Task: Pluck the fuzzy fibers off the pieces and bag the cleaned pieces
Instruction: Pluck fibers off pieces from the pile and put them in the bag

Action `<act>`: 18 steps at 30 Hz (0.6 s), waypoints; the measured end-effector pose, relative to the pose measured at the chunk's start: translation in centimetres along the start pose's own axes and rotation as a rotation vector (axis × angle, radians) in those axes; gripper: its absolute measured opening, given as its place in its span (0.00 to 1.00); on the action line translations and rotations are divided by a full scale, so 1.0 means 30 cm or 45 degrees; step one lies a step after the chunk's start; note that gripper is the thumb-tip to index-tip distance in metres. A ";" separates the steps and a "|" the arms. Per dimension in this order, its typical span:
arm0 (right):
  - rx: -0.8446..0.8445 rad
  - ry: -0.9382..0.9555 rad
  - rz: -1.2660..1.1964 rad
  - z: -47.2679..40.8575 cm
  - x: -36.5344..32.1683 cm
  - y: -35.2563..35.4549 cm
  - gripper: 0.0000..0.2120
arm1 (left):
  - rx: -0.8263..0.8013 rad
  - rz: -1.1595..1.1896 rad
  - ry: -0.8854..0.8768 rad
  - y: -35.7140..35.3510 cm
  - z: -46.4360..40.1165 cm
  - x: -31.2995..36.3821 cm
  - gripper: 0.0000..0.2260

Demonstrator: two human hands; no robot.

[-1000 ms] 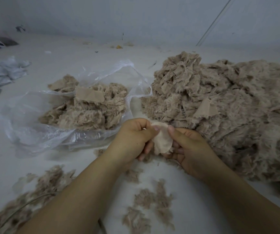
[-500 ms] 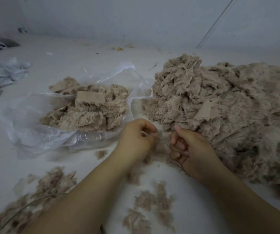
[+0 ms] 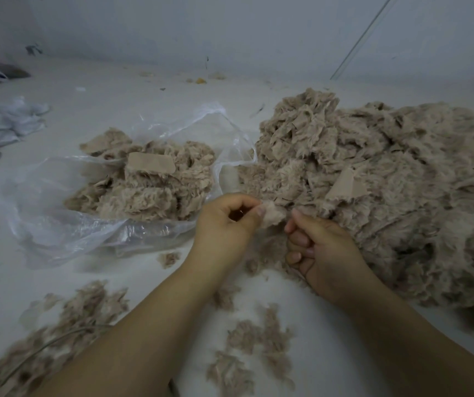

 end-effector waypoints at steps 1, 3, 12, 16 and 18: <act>-0.008 -0.001 0.024 0.001 0.000 -0.002 0.14 | 0.004 0.028 -0.013 0.001 0.003 0.007 0.07; -0.035 -0.001 0.070 0.003 0.000 -0.006 0.13 | 0.002 -0.023 -0.122 -0.002 0.012 0.033 0.07; -0.031 -0.015 0.044 0.006 -0.005 -0.005 0.18 | -0.279 -0.204 -0.252 -0.050 0.041 0.054 0.05; -0.032 -0.048 0.023 0.003 -0.001 -0.001 0.12 | -0.333 -0.170 -0.074 -0.058 0.037 0.020 0.13; -0.034 -0.050 0.034 0.001 0.001 0.003 0.12 | -0.413 -0.165 -0.033 -0.074 0.043 0.008 0.15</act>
Point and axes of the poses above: each hand's wrist, its own z-axis away from the middle knuckle, its own y-axis out of the back of the hand, x = y × z, the point moved 5 cm from there along -z, towards the middle knuckle, and after that the axes turned 2 degrees about -y, right-handed, at the moved point
